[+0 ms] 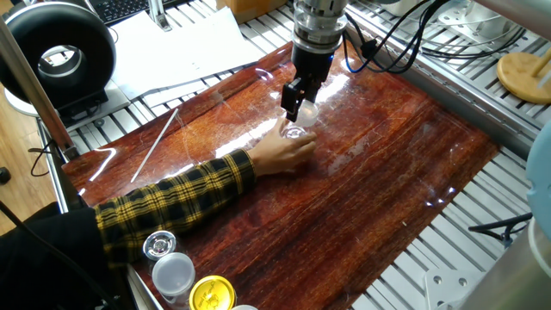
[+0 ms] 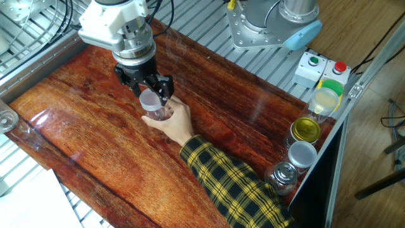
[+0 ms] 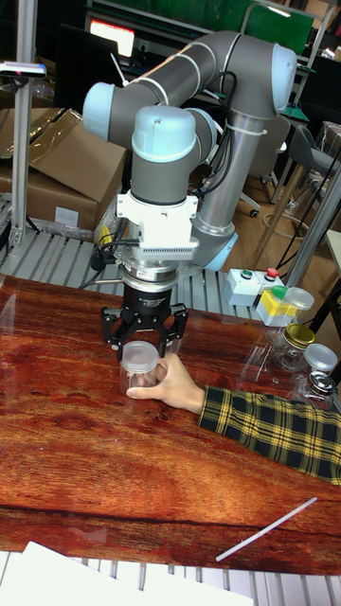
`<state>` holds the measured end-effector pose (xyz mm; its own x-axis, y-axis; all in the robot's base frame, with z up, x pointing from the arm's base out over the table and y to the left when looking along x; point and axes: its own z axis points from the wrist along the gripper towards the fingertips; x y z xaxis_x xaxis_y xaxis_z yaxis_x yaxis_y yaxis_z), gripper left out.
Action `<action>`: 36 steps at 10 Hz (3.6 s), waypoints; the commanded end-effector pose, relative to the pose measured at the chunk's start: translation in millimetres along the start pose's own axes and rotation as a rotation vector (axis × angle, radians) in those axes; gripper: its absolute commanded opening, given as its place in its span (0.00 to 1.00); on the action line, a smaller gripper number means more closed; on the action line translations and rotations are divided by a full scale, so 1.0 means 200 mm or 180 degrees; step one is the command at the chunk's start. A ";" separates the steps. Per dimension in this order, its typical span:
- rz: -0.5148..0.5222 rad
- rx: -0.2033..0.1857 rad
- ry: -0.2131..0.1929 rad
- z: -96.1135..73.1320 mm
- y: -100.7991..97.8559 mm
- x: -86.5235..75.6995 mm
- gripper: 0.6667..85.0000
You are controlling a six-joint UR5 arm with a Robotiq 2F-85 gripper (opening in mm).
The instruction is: Unscrew the lid from the jar
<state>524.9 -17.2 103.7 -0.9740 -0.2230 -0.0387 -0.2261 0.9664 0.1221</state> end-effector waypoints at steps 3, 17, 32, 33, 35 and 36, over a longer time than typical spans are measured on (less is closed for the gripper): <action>0.0089 -0.0079 -0.0002 0.01 0.01 0.02 0.77; -0.1287 0.0136 -0.0061 -0.01 -0.01 -0.05 0.41; -0.3652 0.0696 0.0139 0.03 0.06 -0.07 0.55; -0.3613 0.0699 0.0167 0.04 0.05 -0.05 0.62; -0.3364 0.0632 0.0194 0.02 0.02 -0.02 0.74; -0.3149 0.0554 0.0176 0.01 0.01 0.01 0.79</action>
<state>529.8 -10.7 99.1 -0.2650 -0.9638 0.0286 -0.9588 0.2602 -0.1143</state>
